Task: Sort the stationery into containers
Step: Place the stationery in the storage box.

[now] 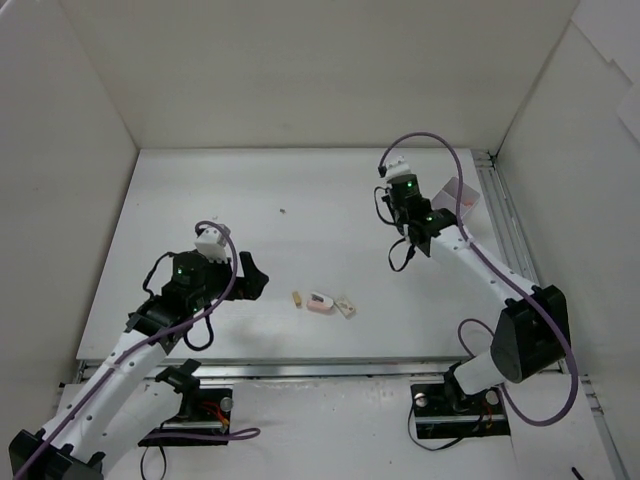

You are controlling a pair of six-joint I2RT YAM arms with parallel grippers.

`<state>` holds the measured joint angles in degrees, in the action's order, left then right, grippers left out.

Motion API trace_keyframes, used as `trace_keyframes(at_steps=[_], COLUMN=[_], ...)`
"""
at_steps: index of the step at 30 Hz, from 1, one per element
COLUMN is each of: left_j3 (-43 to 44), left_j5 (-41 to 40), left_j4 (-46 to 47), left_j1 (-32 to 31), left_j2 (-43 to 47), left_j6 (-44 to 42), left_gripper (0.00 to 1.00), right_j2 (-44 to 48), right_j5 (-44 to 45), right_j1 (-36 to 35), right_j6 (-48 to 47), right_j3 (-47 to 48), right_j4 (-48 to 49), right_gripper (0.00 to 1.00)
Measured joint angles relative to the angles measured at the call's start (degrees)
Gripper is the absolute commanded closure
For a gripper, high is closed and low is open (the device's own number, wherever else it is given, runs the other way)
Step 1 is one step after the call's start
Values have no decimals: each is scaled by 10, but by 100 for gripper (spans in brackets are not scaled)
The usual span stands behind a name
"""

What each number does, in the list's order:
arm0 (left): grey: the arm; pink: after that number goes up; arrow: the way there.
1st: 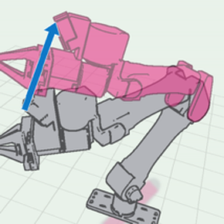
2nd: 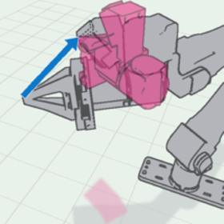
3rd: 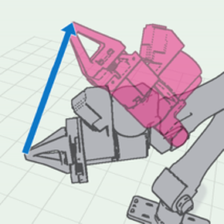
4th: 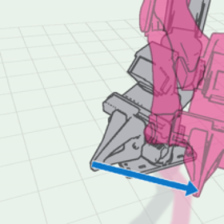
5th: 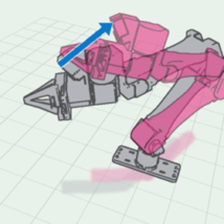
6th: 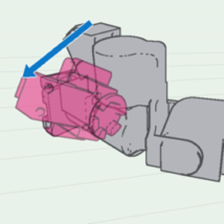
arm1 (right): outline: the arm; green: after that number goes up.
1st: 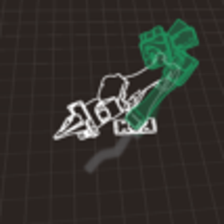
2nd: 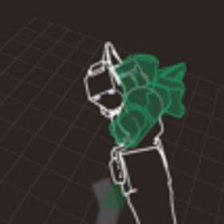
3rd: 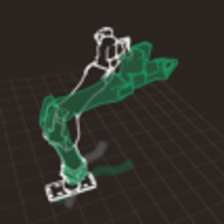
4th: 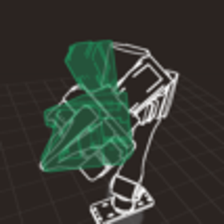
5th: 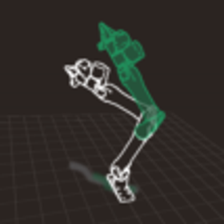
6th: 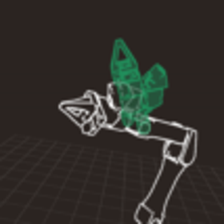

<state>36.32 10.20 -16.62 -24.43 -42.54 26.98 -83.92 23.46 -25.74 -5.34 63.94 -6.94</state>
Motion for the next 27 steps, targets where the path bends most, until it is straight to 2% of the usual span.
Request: trace_keyframes(at_steps=[4,8,12,21,23,26,27], left_j3=[2,13,16,19,23,31,33], left_j5=[-1,-9,-24,-44,-46,-48,-48], left_j4=[2,-2,-2,-3,-3,-2,-2], left_j1=[0,0,0,0,0,0,0], left_j2=[-18,-23,-14,-16,-24,-40,-44], left_j6=[-7,-11,-11,-10,-10,-10,-10], left_gripper=[0,0,0,0,0,0,0], right_j2=[-24,-73,-115,-181,-192,-211,-218], right_j5=[-66,-92,-114,-167,-173,-177,-177], right_j1=[66,140,186,220,224,235,238], right_j6=[-149,-225,-282,-342,-345,-346,-346], right_j3=[40,74,100,163,169,175,176], right_j4=[-2,-11,-21,-42,-46,-48,-49], right_gripper=[100,100,100,100,95,84,75])
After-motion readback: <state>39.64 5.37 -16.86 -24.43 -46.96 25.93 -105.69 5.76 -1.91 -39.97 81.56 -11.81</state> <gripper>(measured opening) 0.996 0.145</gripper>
